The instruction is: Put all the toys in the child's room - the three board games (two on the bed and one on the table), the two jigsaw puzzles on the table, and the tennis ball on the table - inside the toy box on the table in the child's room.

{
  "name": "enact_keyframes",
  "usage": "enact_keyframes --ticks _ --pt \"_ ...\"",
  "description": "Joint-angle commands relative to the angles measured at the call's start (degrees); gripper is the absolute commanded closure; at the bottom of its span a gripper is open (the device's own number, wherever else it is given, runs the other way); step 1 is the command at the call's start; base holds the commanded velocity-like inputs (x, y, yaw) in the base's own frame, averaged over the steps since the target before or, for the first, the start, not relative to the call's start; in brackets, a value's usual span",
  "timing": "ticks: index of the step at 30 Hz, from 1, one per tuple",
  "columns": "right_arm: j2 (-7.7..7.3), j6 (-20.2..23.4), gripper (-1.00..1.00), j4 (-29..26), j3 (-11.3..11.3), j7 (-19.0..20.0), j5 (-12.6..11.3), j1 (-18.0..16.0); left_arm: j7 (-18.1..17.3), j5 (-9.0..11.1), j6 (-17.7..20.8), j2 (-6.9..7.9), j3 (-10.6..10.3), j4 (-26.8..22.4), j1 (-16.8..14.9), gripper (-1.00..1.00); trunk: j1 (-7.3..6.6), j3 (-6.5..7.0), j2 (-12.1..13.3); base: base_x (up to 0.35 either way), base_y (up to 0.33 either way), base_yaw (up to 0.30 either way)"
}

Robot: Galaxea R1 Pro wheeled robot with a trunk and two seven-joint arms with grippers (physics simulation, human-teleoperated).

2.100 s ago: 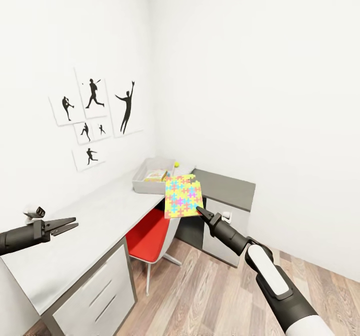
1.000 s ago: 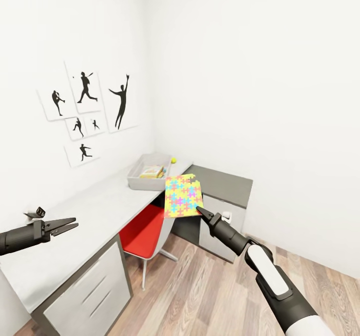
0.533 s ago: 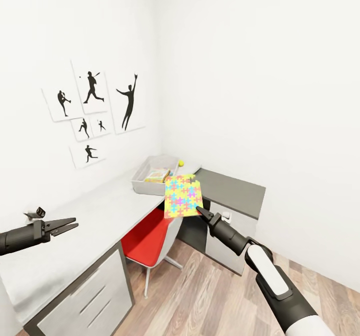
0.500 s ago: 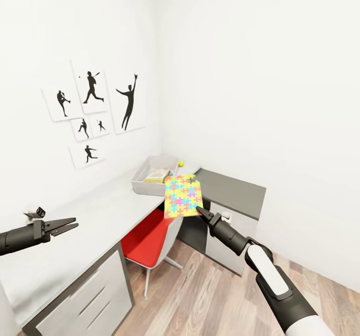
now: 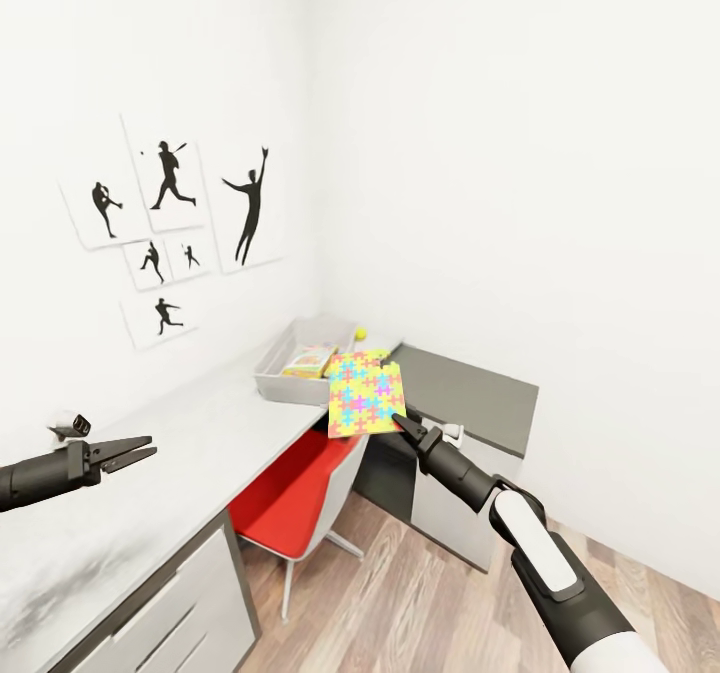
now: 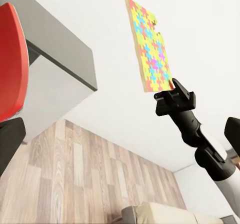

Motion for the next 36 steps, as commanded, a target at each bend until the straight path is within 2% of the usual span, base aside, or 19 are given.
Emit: enact_keyframes --ticks 1,10,36 --pt "-0.04 0.18 1.0 0.0 0.07 0.01 -0.45 -0.06 -0.22 -0.02 0.61 0.01 0.0 0.0 -0.05 -1.0 0.06 -0.14 -0.13 0.204 -0.057 0.0" --pt "-0.06 0.18 1.0 0.0 0.07 0.02 -0.42 -0.06 -0.21 -0.04 0.61 -0.04 -0.01 -0.04 -0.05 -1.0 0.06 -0.14 -0.13 0.169 -0.013 0.0" --pt "-0.11 0.18 1.0 0.0 0.07 0.05 -0.43 -0.07 -0.26 -0.06 0.83 0.01 -0.13 0.0 -0.05 -1.0 0.06 -0.14 -0.13 0.003 0.0 0.0"
